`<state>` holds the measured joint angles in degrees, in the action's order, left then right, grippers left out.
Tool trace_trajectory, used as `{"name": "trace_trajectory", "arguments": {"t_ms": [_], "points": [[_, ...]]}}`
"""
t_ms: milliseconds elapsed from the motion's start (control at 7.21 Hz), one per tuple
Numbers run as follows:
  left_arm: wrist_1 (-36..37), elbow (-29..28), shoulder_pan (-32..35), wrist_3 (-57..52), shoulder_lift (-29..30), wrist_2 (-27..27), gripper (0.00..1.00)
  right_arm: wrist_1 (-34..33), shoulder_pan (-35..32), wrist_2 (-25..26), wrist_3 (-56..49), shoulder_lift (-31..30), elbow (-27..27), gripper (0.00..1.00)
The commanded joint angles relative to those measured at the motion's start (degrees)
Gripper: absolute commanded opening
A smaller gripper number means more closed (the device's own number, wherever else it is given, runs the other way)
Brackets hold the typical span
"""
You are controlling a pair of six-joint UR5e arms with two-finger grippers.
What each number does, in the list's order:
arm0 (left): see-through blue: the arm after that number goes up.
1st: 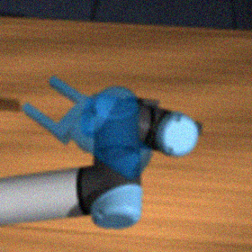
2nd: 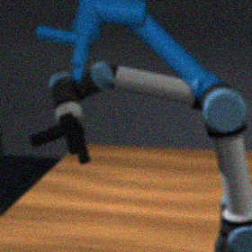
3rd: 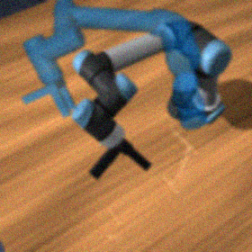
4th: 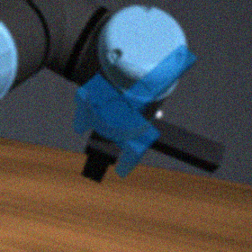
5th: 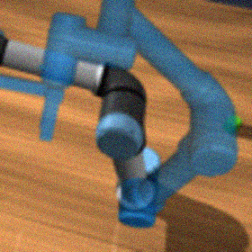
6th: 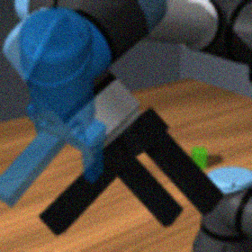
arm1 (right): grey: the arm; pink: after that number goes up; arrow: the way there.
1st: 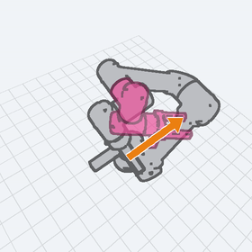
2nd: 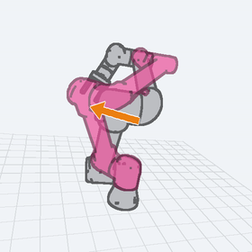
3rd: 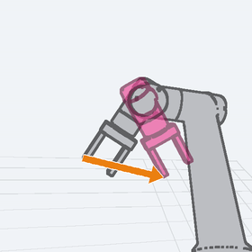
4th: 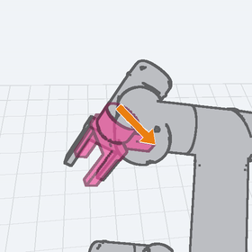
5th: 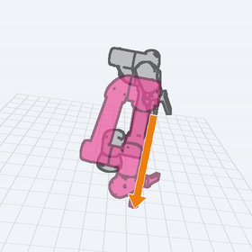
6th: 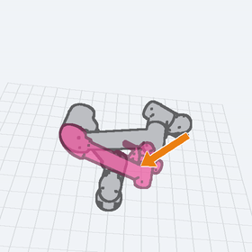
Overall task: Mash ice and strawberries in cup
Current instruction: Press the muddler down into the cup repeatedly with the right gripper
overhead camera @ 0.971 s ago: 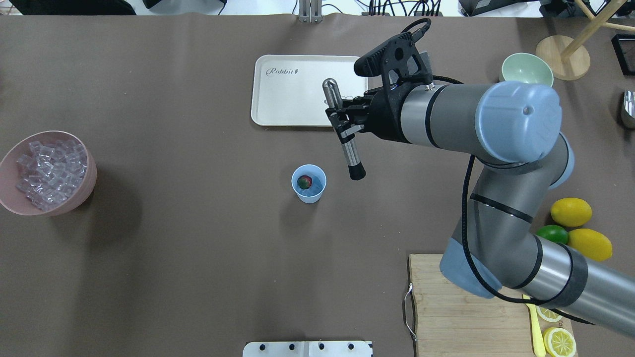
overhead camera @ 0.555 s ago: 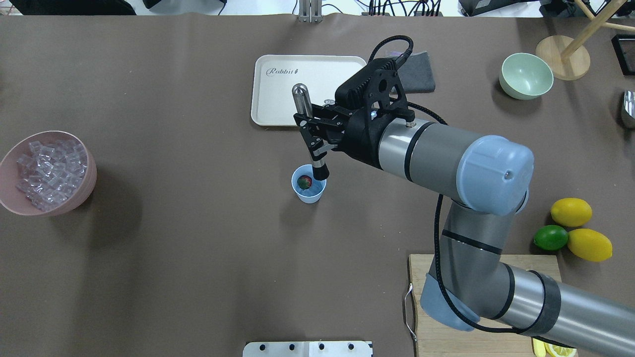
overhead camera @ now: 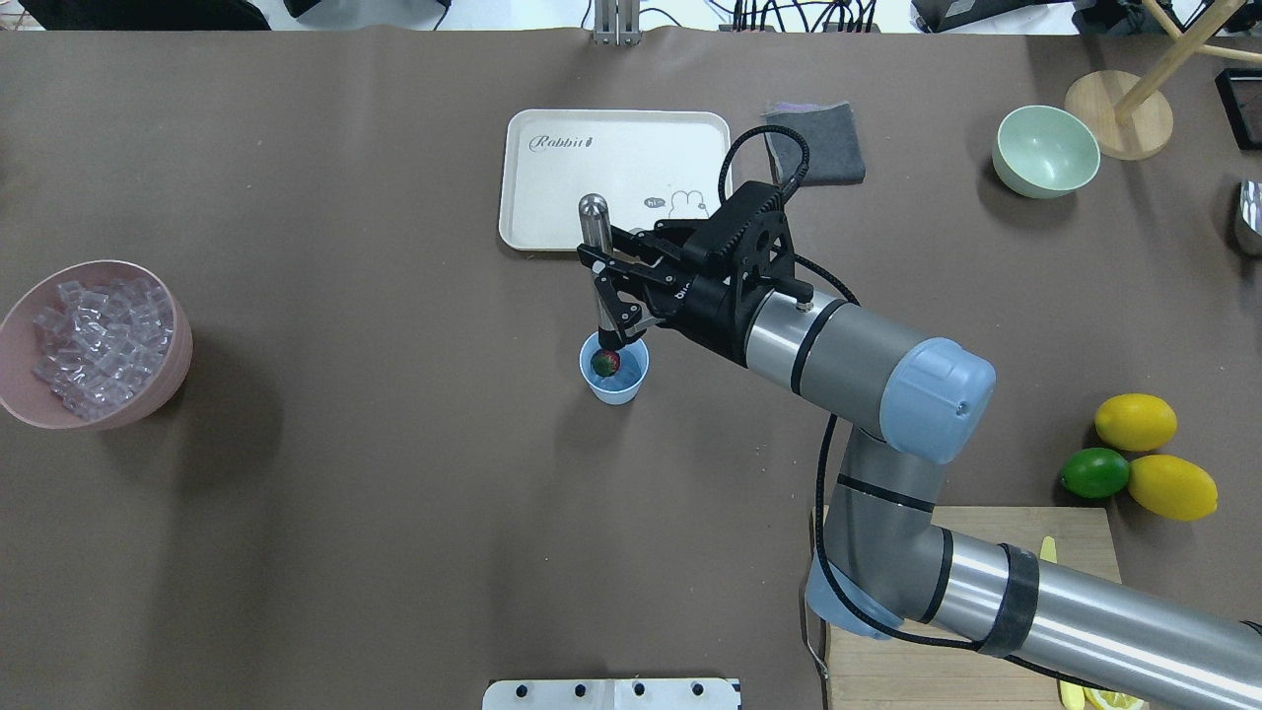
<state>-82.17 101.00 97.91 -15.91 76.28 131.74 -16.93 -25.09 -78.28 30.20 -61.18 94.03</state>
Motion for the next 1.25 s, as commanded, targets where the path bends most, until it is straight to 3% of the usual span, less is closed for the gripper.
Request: {"name": "trace_trajectory", "arguments": {"t_ms": [0, 277, 694, 832, 1110], "points": [[-0.27, 0.08, 0.0, 0.0, 0.1, 0.01, 0.99, 2.43, 2.41, 0.5, -0.58, -1.3, -1.49, 0.0], [-0.36, -0.01, 0.0, 0.0, 0.27, 0.01, 0.99, 2.61, 5.04, 4.62, -0.58, -2.18, -2.54, 0.0], [-0.36, -0.1, 0.0, -0.09, -0.08, 0.01, 0.99, 1.82, 3.74, 4.54, -1.46, -1.04, 0.26, 0.0], [-0.36, -0.1, 0.0, -0.09, -0.08, 0.01, 0.99, 0.34, 2.86, 3.93, -1.37, -0.96, 1.75, 0.0], [-0.45, -0.19, 0.0, -0.09, -0.08, 0.01, 0.99, -9.22, 1.71, 2.26, -0.5, -0.78, 9.82, 0.0]]}}
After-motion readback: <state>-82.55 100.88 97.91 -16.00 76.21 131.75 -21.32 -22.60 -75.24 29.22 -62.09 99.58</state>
